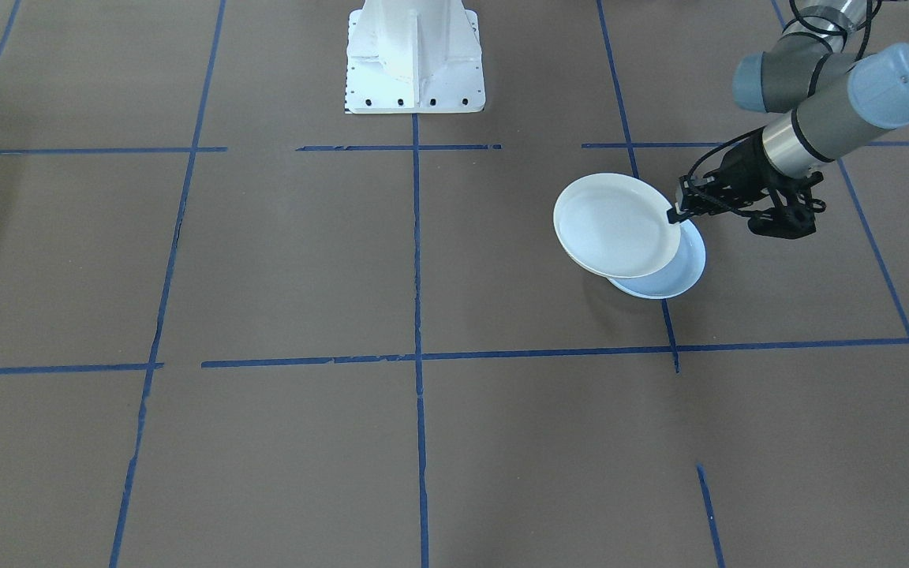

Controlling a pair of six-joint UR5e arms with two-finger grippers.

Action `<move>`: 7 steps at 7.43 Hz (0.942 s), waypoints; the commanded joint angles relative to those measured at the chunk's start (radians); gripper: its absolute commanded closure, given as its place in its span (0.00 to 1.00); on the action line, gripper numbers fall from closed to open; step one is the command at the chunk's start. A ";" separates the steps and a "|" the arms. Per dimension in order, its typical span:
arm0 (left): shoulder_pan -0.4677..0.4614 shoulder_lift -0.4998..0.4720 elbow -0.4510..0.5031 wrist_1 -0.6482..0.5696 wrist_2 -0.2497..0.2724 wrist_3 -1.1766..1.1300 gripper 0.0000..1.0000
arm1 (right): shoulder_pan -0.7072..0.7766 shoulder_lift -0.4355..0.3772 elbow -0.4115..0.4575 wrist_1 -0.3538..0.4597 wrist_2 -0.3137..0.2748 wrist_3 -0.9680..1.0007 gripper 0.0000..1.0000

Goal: Stack plate in center

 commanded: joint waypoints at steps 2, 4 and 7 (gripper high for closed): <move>-0.005 0.062 0.066 -0.002 -0.001 0.146 1.00 | 0.000 0.000 0.000 0.000 0.000 0.001 0.00; -0.002 0.056 0.077 0.001 -0.001 0.137 1.00 | 0.000 0.000 0.000 0.000 0.001 0.001 0.00; -0.009 0.052 0.089 -0.001 -0.001 0.065 0.00 | 0.000 0.000 0.000 0.000 0.001 0.001 0.00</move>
